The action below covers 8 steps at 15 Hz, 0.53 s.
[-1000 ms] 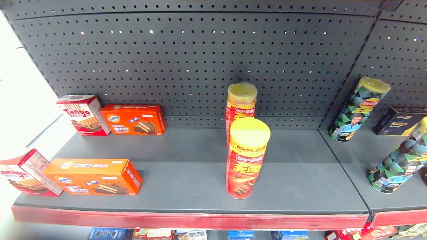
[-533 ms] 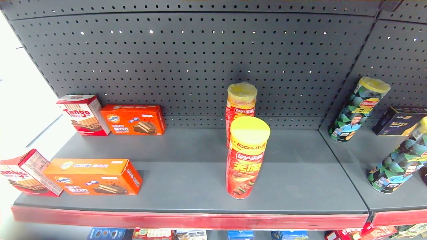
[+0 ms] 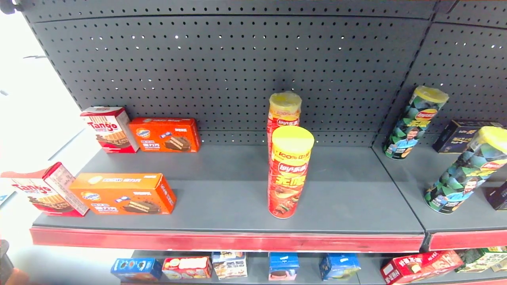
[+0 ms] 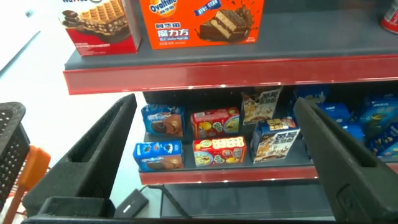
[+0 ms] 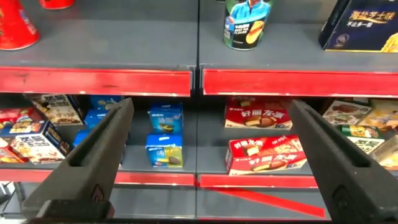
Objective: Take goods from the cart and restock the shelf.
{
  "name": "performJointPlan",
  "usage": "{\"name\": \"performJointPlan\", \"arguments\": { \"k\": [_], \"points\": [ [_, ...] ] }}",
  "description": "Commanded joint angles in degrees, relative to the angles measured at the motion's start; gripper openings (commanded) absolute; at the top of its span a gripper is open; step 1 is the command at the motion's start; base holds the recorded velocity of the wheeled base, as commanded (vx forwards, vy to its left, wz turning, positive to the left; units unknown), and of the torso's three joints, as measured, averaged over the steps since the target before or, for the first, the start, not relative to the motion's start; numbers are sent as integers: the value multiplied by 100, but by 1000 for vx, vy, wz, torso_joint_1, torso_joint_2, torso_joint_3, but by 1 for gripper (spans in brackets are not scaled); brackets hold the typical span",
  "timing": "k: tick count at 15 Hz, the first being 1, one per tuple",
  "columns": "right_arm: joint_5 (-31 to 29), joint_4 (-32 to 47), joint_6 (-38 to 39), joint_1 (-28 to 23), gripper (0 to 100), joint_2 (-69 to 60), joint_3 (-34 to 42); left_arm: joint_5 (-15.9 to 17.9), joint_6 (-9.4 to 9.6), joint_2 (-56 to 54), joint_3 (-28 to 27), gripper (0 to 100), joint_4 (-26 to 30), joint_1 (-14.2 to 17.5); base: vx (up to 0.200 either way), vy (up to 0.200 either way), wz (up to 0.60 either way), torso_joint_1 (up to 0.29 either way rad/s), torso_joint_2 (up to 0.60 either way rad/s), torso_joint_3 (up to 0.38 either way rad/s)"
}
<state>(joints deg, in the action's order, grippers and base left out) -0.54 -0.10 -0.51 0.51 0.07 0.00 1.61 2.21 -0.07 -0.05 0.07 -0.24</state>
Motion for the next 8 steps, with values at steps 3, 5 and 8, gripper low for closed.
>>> {"name": "performJointPlan", "arguments": {
  "k": [3, 5, 8],
  "points": [
    [-8, 1, -2, 2, 100, 10, 0, -20, -106, 7, -4, 100, 1, 7, 0, 0, 0, 0, 0, 0],
    [-8, 1, -2, 2, 100, 10, 0, -20, -106, 7, -4, 100, 1, 7, 0, 0, 0, 0, 0, 0],
    [-8, 1, -2, 2, 100, 10, 0, -29, -106, 7, 5, 100, 1, 7, 0, 0, 0, 0, 0, 0]
  ]
}}
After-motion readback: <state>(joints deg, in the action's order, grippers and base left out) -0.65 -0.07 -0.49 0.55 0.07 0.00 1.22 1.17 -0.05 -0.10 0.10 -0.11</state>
